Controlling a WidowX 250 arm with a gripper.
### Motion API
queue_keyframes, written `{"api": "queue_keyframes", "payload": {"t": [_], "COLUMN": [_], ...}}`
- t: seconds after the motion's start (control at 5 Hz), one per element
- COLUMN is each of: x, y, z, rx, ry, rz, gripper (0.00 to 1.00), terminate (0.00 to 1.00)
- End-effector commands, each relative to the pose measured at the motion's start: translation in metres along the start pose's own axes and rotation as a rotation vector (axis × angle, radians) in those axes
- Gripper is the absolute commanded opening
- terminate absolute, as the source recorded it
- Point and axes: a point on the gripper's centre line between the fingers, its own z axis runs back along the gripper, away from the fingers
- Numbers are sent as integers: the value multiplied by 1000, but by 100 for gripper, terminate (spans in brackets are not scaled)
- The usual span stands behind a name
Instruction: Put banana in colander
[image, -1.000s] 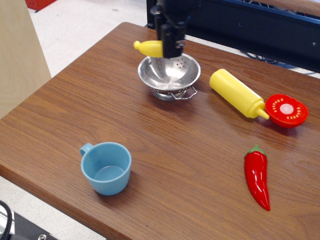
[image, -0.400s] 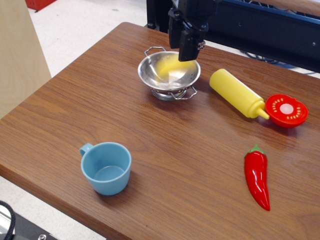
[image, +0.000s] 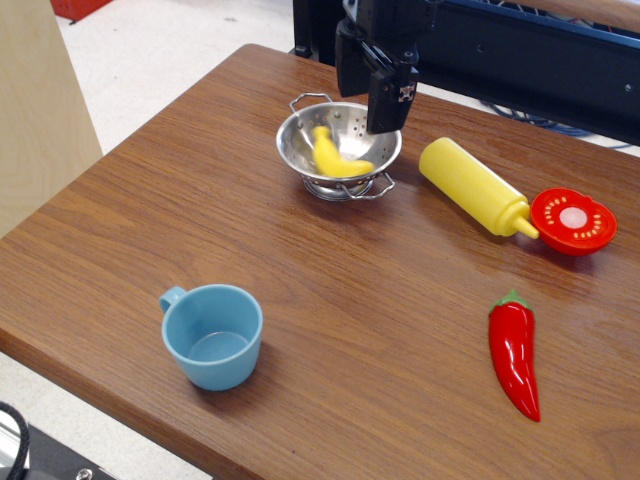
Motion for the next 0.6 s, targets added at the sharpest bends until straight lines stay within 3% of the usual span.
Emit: {"api": "queue_keyframes", "payload": {"t": [0.0,0.2,0.4], "x": [-8,-8,-8], "y": [-13,-13,-13], "z": [66,66,66], "rx": [-26,-26,-26], "ry": [-100,-100,-100], "rz": [-108,-108,-108], "gripper": [100,100,100], "terminate": [0,0,100]}}
